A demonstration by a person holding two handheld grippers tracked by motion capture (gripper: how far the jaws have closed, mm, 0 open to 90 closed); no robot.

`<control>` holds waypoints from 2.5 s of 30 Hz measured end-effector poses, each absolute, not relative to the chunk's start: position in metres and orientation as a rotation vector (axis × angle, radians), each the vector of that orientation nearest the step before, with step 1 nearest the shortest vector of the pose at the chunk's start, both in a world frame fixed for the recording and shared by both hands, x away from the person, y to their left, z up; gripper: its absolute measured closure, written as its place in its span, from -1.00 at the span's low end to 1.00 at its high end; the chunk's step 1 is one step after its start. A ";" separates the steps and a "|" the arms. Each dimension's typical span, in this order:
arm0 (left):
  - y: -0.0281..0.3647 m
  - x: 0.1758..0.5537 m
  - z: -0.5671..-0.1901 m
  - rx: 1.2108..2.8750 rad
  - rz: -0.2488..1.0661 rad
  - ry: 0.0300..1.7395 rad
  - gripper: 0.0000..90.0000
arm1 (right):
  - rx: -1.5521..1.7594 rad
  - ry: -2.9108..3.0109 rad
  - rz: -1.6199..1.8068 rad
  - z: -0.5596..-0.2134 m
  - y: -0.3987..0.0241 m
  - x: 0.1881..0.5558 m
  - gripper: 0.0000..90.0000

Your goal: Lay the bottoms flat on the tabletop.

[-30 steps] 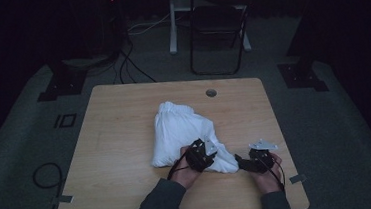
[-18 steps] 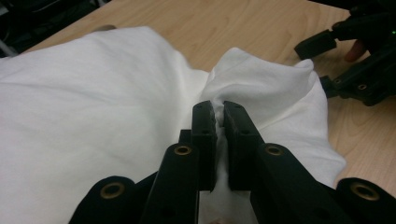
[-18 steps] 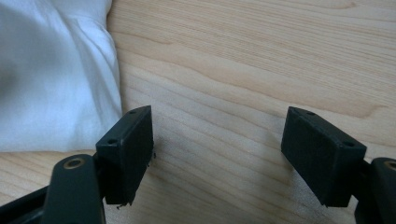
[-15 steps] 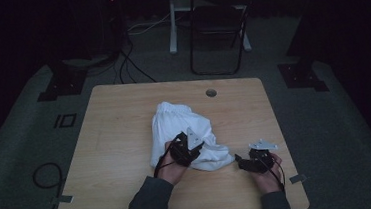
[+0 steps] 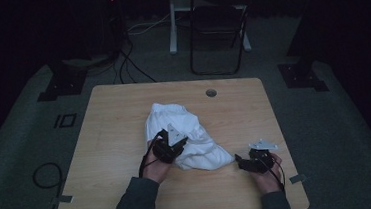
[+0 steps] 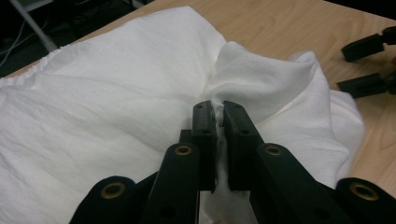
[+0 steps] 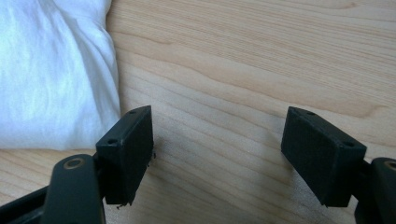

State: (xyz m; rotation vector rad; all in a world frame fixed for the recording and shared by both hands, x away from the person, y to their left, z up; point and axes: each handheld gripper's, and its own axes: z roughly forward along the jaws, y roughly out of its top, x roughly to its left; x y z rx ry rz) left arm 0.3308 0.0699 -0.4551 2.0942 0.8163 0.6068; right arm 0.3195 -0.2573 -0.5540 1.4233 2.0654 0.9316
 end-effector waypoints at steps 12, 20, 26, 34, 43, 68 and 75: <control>0.118 0.335 -0.449 2.027 0.647 0.935 0.87 | 1.421 2.066 0.931 -0.554 -0.257 0.319 -0.44; 0.147 0.337 -0.447 1.978 0.663 1.007 0.86 | 1.421 2.067 0.930 -0.554 -0.257 0.319 -0.44; 0.164 0.337 -0.451 1.959 0.675 1.053 0.86 | 1.420 2.067 0.931 -0.554 -0.257 0.319 -0.44; 0.187 0.336 -0.455 1.934 0.687 1.110 0.86 | 1.420 2.067 0.931 -0.554 -0.258 0.319 -0.44; 0.214 0.332 -0.461 1.905 0.711 1.186 0.85 | 1.418 2.069 0.932 -0.554 -0.258 0.319 -0.44; 0.301 0.304 -0.480 1.804 0.791 1.418 0.74 | 1.417 2.069 0.931 -0.554 -0.258 0.319 -0.44; 0.321 0.292 -0.487 1.772 0.794 1.476 0.72 | 1.417 2.069 0.931 -0.554 -0.258 0.319 -0.44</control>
